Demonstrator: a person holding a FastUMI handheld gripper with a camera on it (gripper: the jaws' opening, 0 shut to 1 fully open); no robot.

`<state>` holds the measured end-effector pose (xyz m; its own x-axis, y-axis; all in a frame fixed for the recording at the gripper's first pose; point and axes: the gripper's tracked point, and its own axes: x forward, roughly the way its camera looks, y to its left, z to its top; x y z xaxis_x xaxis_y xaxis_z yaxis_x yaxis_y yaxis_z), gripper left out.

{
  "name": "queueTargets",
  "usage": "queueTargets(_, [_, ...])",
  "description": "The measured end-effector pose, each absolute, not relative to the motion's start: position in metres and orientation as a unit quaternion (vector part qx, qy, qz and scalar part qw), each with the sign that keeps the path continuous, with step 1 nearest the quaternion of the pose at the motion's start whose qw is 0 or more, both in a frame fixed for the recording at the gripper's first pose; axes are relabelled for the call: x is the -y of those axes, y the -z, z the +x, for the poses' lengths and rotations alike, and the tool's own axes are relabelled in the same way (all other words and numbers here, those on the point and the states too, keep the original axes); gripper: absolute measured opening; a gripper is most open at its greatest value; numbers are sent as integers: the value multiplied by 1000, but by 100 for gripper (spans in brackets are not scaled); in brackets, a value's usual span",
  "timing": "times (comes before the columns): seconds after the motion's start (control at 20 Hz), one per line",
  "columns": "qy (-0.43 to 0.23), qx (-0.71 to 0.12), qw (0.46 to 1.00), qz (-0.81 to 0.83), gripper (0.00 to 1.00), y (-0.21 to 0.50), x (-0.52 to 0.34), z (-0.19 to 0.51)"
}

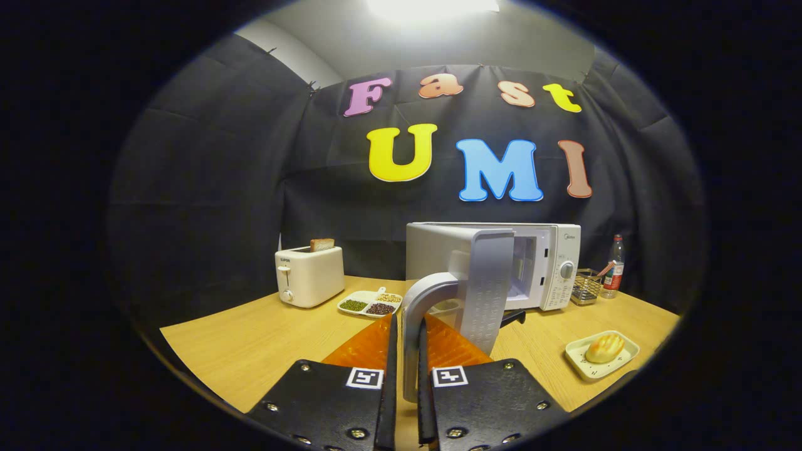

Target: Open the microwave, put the food inside, and close the microwave door.

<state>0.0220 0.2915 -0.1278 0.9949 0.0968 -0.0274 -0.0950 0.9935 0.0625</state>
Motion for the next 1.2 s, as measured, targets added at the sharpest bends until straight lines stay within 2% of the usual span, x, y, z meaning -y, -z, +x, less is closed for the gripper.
queueTargets(0.3, [5,5,999,31,14,125,-332,22])
queueTargets(0.45, [1,-9,999,45,15,125,-327,18])
queueTargets(0.55, [-38,-29,997,66,14,123,-337,7])
queueTargets(0.6, [-64,-37,994,75,20,120,-344,0])
queueTargets(0.75, [-145,-42,986,77,86,102,-351,-22])
queueTargets(0.8, [-157,-42,984,71,93,98,-341,-29])
queueTargets(0.85, [-176,-43,981,70,96,95,-333,-35])
queueTargets(1.05, [-233,-33,971,44,96,85,-287,-49])
queueTargets(1.2, [-223,-37,974,-10,96,92,-211,-39])
